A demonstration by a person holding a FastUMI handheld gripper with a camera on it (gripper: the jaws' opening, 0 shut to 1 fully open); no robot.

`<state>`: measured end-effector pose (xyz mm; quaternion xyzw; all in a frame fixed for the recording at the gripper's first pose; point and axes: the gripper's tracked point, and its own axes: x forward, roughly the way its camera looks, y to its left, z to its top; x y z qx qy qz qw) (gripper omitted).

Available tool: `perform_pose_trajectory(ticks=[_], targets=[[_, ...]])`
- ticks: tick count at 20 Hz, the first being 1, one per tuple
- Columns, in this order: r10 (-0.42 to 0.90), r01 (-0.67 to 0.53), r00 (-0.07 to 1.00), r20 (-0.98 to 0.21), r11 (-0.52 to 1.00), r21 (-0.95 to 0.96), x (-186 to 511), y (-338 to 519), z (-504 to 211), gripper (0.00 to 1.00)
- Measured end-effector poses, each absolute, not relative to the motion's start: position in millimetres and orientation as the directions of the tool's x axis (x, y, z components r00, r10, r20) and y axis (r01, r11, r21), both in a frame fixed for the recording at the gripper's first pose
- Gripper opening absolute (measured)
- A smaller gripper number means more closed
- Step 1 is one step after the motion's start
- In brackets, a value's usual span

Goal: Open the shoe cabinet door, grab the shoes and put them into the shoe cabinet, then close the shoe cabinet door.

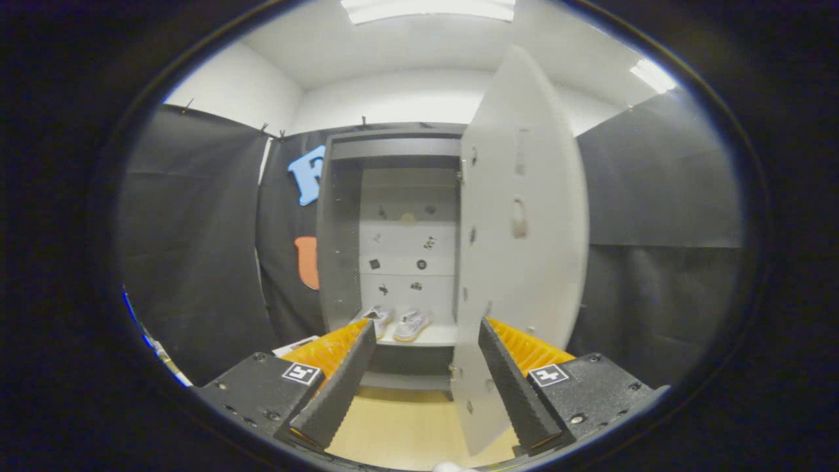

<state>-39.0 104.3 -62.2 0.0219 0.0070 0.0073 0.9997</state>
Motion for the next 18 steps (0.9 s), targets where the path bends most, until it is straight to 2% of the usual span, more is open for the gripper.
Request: perform_pose_trajectory(ticks=[5, 9, 18], targets=[[-0.117, 0.118, 0.993, -0.028, 0.993, 0.025, -78, 10, -80, 1.00], [-0.170, 0.172, 0.983, -0.065, 0.985, 0.030, -66, -55, -94, 1.00], [-0.013, 0.028, 0.988, -0.154, 0.995, 0.097, 21, -60, -126, 1.00]])
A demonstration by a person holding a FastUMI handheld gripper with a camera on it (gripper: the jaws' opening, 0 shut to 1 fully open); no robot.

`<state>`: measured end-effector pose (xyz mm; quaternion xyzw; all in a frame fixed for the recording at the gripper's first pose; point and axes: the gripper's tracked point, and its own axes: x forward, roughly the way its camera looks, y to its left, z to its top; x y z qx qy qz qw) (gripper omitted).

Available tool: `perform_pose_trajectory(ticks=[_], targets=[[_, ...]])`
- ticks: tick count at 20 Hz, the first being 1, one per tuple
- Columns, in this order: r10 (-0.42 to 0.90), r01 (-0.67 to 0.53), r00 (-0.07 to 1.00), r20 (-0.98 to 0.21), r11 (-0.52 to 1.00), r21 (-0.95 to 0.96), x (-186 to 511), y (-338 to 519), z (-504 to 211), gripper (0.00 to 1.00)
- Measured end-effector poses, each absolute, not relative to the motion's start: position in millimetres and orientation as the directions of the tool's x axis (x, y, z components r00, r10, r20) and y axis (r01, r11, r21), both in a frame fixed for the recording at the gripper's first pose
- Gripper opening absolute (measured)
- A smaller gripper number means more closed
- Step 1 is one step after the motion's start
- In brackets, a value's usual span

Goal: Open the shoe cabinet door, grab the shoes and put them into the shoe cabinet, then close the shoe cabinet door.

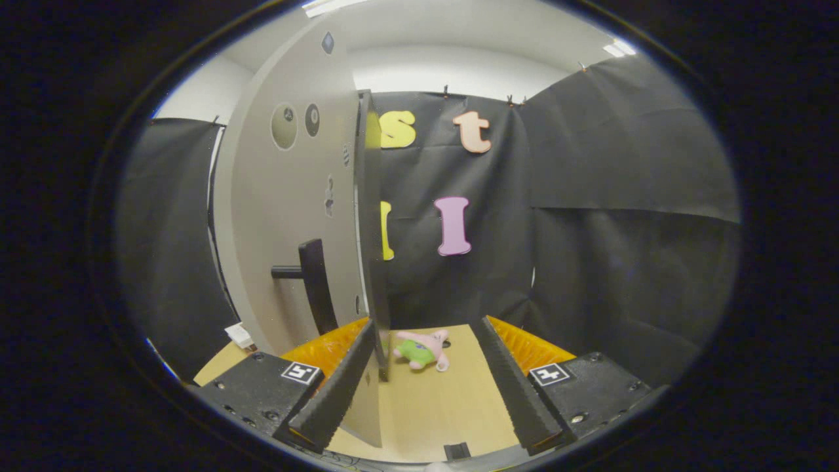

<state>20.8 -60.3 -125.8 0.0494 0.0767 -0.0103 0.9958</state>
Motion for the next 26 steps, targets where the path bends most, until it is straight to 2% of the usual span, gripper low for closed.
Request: perform_pose_trajectory(ticks=[6, 10, 16, 26], targets=[[0.052, -0.044, 0.988, -0.147, 0.997, 0.060, 26, -44, -118, 0.96], [0.053, -0.050, 0.989, -0.138, 0.998, 0.025, 24, -24, -113, 0.94], [0.131, -0.130, 0.982, -0.136, 0.991, 0.019, 24, 55, -109, 0.93], [0.196, -0.193, 0.973, -0.119, 0.980, 0.043, 71, 195, -103, 0.94]])
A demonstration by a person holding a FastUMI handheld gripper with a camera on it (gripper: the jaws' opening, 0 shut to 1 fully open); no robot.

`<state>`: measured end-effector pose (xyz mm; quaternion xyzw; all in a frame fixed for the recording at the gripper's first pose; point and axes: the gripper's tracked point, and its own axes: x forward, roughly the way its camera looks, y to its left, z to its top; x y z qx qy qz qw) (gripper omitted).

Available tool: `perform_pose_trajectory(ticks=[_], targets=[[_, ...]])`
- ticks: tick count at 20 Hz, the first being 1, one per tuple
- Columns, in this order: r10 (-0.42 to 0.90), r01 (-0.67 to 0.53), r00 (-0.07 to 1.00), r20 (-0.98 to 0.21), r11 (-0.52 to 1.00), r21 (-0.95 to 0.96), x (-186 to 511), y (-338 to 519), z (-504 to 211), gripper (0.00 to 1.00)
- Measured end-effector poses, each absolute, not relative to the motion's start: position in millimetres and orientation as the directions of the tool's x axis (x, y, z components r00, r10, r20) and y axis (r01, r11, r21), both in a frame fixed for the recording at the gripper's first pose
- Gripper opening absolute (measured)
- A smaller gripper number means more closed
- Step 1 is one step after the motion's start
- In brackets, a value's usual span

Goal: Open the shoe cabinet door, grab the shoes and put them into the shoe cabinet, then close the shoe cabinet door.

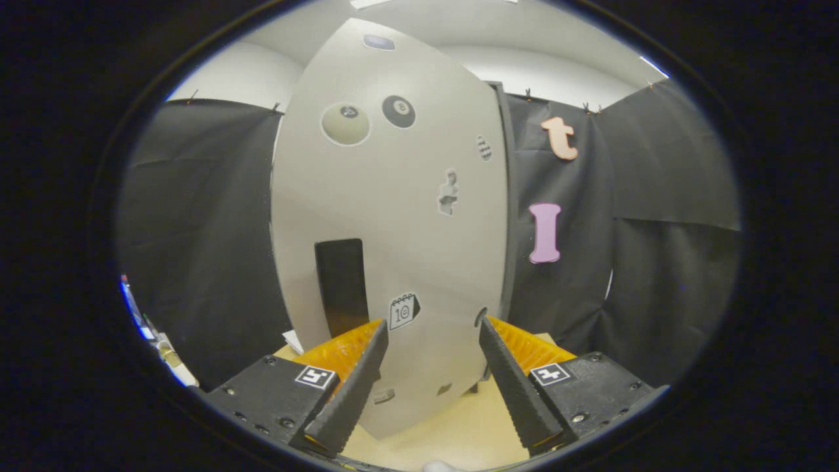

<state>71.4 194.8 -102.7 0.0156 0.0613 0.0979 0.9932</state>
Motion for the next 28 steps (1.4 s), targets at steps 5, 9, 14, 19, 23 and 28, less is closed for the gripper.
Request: perform_pose_trajectory(ticks=[5, 9, 14, 19, 23, 28], targets=[[0.200, -0.197, 0.974, -0.108, 0.980, 0.036, 88, 232, -104, 1.00], [0.179, -0.177, 0.979, -0.101, 0.984, 0.023, 86, 234, -100, 1.00], [0.168, -0.164, 0.981, -0.098, 0.986, 0.041, 78, 218, -92, 1.00], [0.152, -0.148, 0.984, -0.094, 0.988, 0.050, 49, 180, -88, 0.99], [0.131, -0.128, 0.988, -0.087, 0.991, 0.046, 32, 141, -80, 0.99], [0.094, -0.091, 0.994, -0.055, 0.994, 0.060, 10, 91, -60, 0.99]])
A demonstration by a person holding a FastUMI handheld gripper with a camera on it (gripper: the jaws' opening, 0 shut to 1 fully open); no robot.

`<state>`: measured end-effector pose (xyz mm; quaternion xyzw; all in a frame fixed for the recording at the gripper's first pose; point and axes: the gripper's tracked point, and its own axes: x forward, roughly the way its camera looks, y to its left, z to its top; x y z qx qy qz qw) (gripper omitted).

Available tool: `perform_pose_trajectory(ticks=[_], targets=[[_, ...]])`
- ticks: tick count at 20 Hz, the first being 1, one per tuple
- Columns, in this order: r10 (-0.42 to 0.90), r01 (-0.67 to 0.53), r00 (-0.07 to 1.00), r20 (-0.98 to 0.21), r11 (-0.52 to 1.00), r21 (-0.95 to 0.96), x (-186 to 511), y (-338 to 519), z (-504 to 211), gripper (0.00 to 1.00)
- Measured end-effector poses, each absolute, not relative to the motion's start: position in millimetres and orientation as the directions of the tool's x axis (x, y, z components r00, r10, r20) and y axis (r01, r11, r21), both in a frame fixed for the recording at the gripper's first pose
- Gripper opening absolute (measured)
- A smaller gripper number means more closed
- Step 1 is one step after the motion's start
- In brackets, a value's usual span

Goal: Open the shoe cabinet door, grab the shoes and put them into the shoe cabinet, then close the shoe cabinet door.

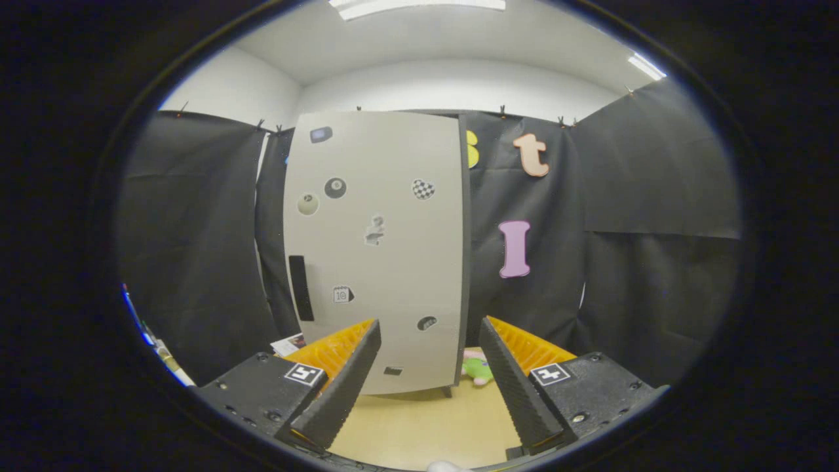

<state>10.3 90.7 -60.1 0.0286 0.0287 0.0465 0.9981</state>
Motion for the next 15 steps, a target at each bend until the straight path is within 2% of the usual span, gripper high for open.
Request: perform_pose_trajectory(ticks=[7, 15], targets=[[0.062, -0.060, 0.998, -0.030, 0.997, 0.039, -3, 55, -45, 1.00], [0.069, -0.068, 0.997, -0.020, 0.996, 0.049, -2, 55, -39, 1.00]])
